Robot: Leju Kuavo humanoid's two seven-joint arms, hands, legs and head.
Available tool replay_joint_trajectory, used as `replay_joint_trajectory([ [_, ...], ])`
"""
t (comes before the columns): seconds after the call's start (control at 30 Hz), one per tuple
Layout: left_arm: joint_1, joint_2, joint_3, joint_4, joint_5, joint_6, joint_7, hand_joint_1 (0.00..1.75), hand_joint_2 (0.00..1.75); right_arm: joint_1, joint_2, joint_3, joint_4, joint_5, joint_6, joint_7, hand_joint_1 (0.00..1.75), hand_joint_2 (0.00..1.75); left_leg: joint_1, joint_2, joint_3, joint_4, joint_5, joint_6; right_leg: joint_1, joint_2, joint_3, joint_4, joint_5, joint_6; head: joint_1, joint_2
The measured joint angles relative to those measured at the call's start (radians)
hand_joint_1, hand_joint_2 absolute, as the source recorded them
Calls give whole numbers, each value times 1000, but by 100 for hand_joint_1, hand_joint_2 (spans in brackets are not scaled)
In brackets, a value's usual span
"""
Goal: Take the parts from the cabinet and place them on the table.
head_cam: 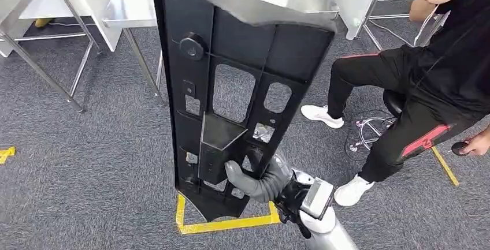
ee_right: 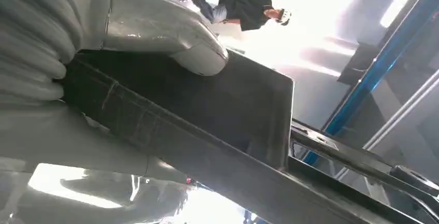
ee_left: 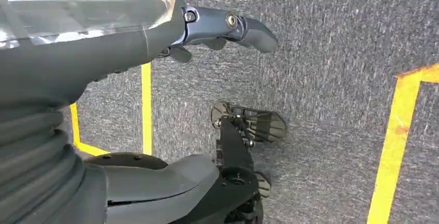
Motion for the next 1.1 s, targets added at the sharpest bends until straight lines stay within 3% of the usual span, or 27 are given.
replay_joint_trajectory([
  [0.07,0,-3,0,0,-2,-1,-2,0,175,8,0,0,-3,14,-8,0,175,175,7,-6,9,9,-13,-13,-6,0,90,-183,78,27,0,0],
  [0.1,0,-2,0,0,-2,-1,-2,0,175,15,0,0,-5,19,-13,0,175,175,6,-6,10,18,-23,-23,-10,0,121,-251,92,29,0,0],
  [0.17,1,0,0,0,-1,0,0,0,175,28,2,2,-10,27,-18,0,175,175,0,-10,7,23,-33,-33,-2,4,132,-250,86,-9,-2,0],
  [0.23,1,0,0,0,-1,0,5,0,175,27,2,2,-9,25,-19,-1,175,175,2,-9,12,19,-34,-36,3,4,131,-248,81,-27,-2,0],
  [0.27,0,0,0,0,-1,0,6,0,175,22,2,1,-8,23,-19,-2,175,175,7,-8,12,22,-42,-41,-8,4,138,-250,79,-37,-2,0],
  [0.3,-1,0,-1,0,-1,0,7,0,175,16,3,0,-7,20,-17,-3,175,175,7,12,2,45,-50,-45,-8,4,145,-251,75,-45,-1,0],
  [0.33,-3,-1,-1,0,-1,0,6,0,175,8,4,0,-3,17,-14,-5,175,175,7,26,-24,100,-71,-48,-7,1,152,-251,70,-56,-3,0],
  [0.4,-3,0,0,0,-1,0,3,0,175,0,4,0,2,14,-12,-7,175,175,8,34,-126,275,-130,-52,-1,-5,163,-251,60,-69,-3,0],
  [0.43,-1,0,0,0,-1,-1,2,0,175,1,4,-1,6,12,-12,-8,175,175,8,35,-175,343,-142,-52,1,-6,168,-251,54,-71,-3,0],
  [0.47,1,-1,0,0,-1,-2,2,0,175,4,4,0,8,12,-12,-8,175,175,8,36,-201,361,-126,-50,2,-6,175,-251,47,-71,-3,0],
  [0.5,2,-1,0,0,0,-2,2,0,175,7,4,0,8,12,-12,-9,175,175,7,36,-200,331,-90,-46,3,-6,185,-251,39,-69,-3,0],
  [0.57,2,1,0,0,0,0,2,0,175,6,5,0,8,11,-12,-11,175,175,6,37,-138,166,25,-31,4,-6,213,-251,20,-65,-3,0],
  [0.6,2,2,0,0,0,1,2,0,175,5,5,0,8,11,-12,-13,175,175,2,43,-108,86,64,-20,3,-6,217,-253,11,-62,-2,0],
  [0.63,0,5,-1,0,2,1,2,0,175,4,7,0,9,11,-12,-13,175,175,-8,50,-97,81,34,-17,12,-8,219,-255,4,-54,-2,0],
  [0.67,-2,3,0,-1,3,2,2,0,175,3,8,0,9,11,-12,-14,175,175,-13,50,-77,56,17,-14,10,-7,216,-257,0,-47,-5,0],
  [0.7,-2,4,0,-1,3,3,2,0,175,4,10,0,9,11,-12,-14,175,175,-16,51,-78,55,17,-15,10,-10,218,-265,-1,-43,-4,0],
  [0.73,-2,4,0,-1,3,3,2,0,175,6,10,0,11,11,-12,-14,175,175,-16,49,-76,49,13,-9,10,-11,234,-254,10,-28,-4,0],
  [0.77,-1,4,0,-1,3,3,3,0,175,3,11,0,11,11,-12,-14,175,175,-15,42,-62,45,12,-3,10,-14,242,-255,8,-26,-3,0],
  [0.8,2,3,0,-1,3,4,3,0,175,3,12,0,12,12,-12,-14,175,175,-9,41,-47,34,11,2,7,-13,225,-227,2,-27,-2,0],
  [0.83,1,4,0,-1,3,3,3,0,175,2,12,0,12,11,-12,-14,175,175,-9,38,-37,29,7,9,8,-11,194,-171,1,-29,-1,0],
  [0.87,-1,4,0,-1,3,3,3,0,175,1,12,0,13,11,-11,-14,175,175,-9,36,-31,28,3,14,7,-9,143,-91,-9,-30,0,0],
  [0.93,0,3,0,-1,3,3,2,0,175,3,11,0,16,13,-11,-12,175,175,-10,31,-18,28,-13,16,8,-8,45,35,-71,-35,0,0],
  [0.97,1,2,0,-1,3,3,1,0,175,4,10,0,17,13,-11,-11,175,175,-10,28,-9,28,-20,15,8,-8,17,52,-87,-32,0,0],
  [1.0,1,1,0,-1,3,3,1,0,175,4,10,1,18,13,-11,-10,175,175,-10,23,3,28,-29,14,7,-8,9,29,-82,-26,0,0],
  [1.03,1,0,0,-1,3,2,-1,0,175,4,10,0,18,13,-11,-10,175,175,-10,19,18,29,-40,12,7,-8,19,-29,-52,-14,0,0],
  [1.07,1,-1,0,-1,3,2,-2,0,175,3,10,0,18,14,-11,-10,175,175,-9,17,36,29,-52,8,5,-8,46,-123,7,2,0,0],
  [1.1,1,-2,0,-1,3,2,-3,0,175,3,10,1,18,14,-11,-9,175,175,-9,16,46,28,-60,5,5,-8,63,-181,50,11,0,0],
])
